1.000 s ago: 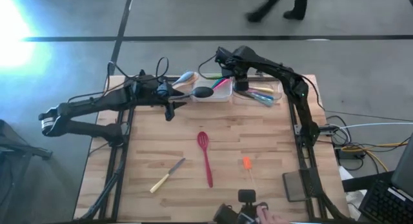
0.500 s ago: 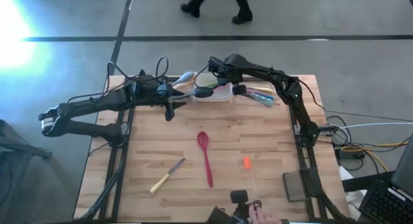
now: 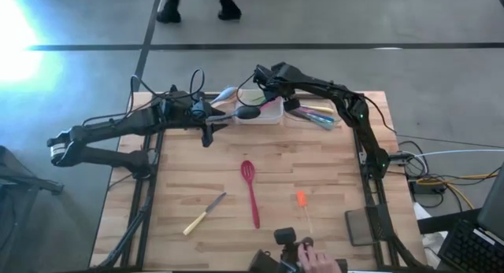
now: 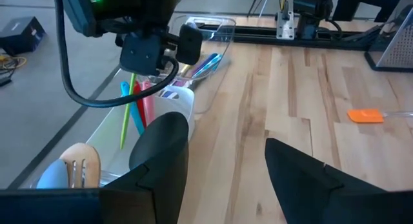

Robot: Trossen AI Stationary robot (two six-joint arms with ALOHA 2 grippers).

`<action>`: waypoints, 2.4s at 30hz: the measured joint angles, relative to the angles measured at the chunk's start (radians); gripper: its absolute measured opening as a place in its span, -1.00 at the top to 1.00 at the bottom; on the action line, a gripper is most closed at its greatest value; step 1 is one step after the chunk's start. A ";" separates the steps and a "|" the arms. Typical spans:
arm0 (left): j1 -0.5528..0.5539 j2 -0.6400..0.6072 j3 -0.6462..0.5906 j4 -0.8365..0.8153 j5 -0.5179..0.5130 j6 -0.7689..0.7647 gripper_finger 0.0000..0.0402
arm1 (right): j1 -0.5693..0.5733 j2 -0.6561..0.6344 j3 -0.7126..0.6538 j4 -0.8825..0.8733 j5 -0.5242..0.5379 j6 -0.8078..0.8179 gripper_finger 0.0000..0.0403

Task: Pick & Place Kitchen Items
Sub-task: Put the green spatula into the white bin, then put the yellow table knife into the right transparent bin

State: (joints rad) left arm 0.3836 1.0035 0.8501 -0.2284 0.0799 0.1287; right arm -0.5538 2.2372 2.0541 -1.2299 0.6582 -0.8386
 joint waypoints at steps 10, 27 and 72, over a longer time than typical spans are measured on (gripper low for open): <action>0.000 0.000 0.000 0.036 0.000 0.005 -0.04 | 0.015 0.001 -0.001 0.039 0.069 -0.082 0.89; 0.000 0.000 0.000 0.035 0.000 0.021 -0.04 | 0.055 0.004 -0.005 0.035 0.033 -0.122 0.88; 0.000 0.000 -0.004 0.034 0.001 0.017 -0.04 | 0.196 -0.314 -0.008 -0.308 -0.302 0.695 0.65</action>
State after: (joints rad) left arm 0.3840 1.0035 0.8463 -0.1942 0.0807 0.1459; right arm -0.3582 1.9227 2.0465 -1.5378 0.3561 -0.1436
